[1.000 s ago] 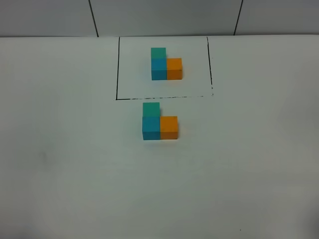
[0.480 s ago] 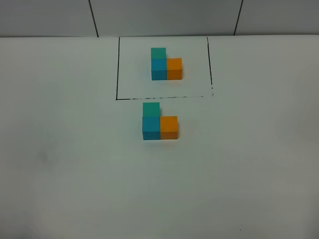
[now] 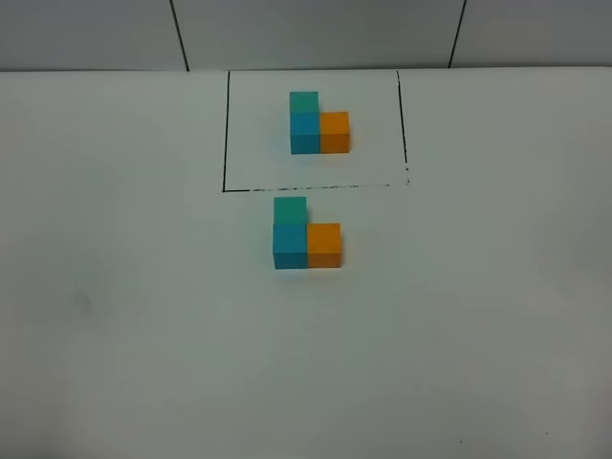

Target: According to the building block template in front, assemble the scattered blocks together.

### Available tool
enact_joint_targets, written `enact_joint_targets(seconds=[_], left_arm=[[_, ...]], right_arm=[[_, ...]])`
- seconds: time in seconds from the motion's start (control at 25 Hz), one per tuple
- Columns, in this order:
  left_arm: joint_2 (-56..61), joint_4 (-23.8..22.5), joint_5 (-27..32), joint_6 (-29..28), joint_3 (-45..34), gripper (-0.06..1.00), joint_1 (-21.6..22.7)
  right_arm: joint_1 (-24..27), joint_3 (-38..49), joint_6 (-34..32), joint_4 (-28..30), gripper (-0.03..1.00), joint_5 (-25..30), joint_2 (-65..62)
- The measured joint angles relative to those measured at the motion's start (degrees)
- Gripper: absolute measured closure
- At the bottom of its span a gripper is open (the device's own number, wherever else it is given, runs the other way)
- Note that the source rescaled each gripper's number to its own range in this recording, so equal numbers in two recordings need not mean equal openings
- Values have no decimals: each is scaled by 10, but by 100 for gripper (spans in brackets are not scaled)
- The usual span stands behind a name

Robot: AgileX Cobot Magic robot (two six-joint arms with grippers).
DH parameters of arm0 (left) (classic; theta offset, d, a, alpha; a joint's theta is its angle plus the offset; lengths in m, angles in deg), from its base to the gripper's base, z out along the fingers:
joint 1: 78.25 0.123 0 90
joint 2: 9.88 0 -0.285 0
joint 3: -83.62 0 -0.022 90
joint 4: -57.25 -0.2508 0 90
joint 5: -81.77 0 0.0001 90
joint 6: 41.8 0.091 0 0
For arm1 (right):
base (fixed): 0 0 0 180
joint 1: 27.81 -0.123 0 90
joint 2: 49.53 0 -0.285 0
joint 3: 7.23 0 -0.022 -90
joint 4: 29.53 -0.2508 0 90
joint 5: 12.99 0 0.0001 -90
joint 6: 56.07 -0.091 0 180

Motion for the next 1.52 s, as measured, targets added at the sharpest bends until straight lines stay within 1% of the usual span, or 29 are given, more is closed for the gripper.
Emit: enact_joint_targets(seconds=[1.16,1.52], left_arm=[[0,0,0,0,0,28,0],[0,0,0,0,0,28,0]], right_arm=[[0,0,0,0,16,0,0],[0,0,0,0,18,1,0]])
